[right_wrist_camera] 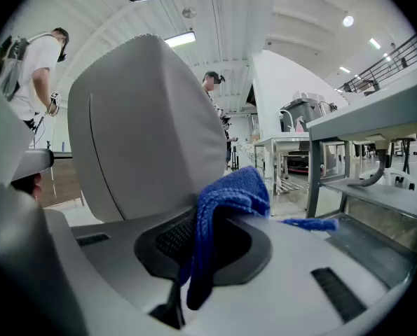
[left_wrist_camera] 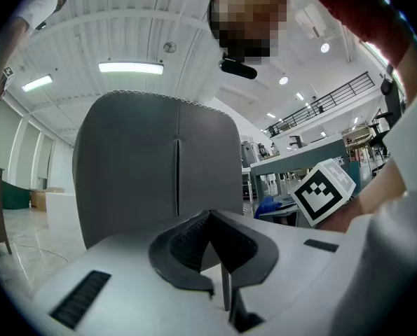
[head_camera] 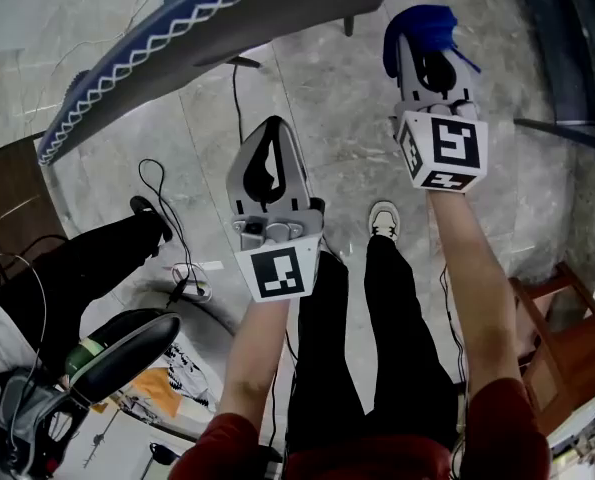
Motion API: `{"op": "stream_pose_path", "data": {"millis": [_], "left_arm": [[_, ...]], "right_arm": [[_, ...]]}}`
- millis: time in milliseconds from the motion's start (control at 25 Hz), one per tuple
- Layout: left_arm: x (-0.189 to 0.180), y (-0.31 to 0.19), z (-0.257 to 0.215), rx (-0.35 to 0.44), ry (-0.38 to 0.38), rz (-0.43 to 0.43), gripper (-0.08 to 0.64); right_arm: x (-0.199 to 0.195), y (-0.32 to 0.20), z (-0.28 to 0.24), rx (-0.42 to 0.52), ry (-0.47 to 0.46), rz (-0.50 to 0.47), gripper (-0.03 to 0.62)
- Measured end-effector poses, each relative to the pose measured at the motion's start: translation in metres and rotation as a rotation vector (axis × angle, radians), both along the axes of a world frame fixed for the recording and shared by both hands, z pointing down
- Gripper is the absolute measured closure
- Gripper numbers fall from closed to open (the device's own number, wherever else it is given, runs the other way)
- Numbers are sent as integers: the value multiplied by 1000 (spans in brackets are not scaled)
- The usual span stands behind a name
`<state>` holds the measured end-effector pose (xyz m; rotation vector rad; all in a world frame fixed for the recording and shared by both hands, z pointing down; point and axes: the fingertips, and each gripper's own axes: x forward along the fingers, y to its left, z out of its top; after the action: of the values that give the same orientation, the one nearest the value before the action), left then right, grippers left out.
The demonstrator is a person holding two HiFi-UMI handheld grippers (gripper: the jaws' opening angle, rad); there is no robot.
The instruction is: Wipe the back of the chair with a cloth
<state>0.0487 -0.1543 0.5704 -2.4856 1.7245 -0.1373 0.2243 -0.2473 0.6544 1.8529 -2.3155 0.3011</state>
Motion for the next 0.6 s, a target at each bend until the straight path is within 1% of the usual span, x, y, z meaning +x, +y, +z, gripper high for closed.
{"op": "stream_pose_path", "data": {"millis": [160,400,480,600], "left_arm": [[-2,0,0,0,-2,-10,546],[-13,4,-3,3,-8,-31,546],[-14,9,1,5,-11,-42,548],[-5,23,14,20,-16,-49,547]], "right_arm": [[-1,-7,-5,17,-17,2,536],[-16,-11,-29,92,-2,-18,535],[-19,-9,-29,106,10,-29,535],[-11,3,-17,120,7,-26,535]]}}
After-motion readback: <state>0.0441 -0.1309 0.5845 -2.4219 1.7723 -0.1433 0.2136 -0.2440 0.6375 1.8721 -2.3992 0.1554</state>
